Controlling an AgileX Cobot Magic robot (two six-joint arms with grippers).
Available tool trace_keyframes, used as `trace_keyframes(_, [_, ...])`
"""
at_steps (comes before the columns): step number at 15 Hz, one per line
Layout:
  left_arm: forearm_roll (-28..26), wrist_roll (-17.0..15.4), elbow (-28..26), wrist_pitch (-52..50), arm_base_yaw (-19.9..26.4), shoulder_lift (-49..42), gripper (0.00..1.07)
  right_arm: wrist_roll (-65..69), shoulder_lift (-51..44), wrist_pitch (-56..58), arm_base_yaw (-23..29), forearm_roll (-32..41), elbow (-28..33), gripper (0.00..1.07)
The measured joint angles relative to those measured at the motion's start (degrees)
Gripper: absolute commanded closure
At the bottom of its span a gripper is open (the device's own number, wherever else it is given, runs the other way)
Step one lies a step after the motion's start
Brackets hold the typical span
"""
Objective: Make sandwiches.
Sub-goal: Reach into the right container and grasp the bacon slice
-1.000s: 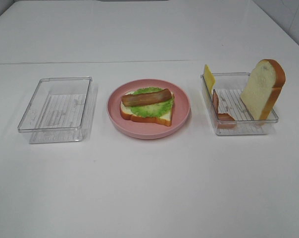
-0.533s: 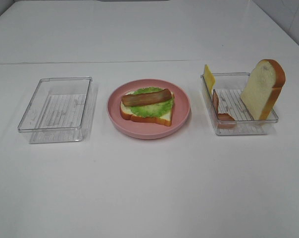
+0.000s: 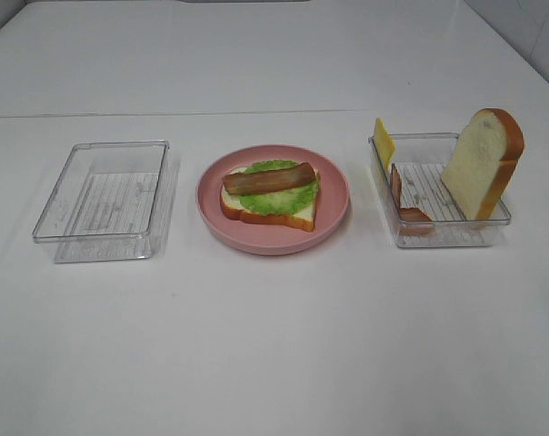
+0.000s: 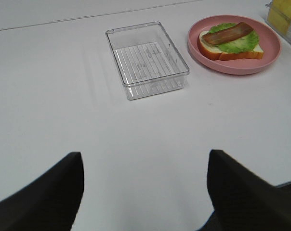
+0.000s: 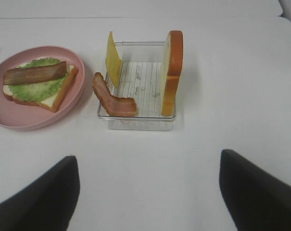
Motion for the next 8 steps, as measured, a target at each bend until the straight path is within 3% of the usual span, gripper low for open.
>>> trace_keyframes(5, [0.0,0.0,0.0,0.0,0.0,0.0,0.37,-4.1,26.4,7.5,0.0,8.4,-17.1,0.31])
trace_keyframes(8, [0.0,0.0,0.0,0.0,0.0,0.0,0.37,-5.1,37.9,11.3,0.0,9.6,-25.3,0.31])
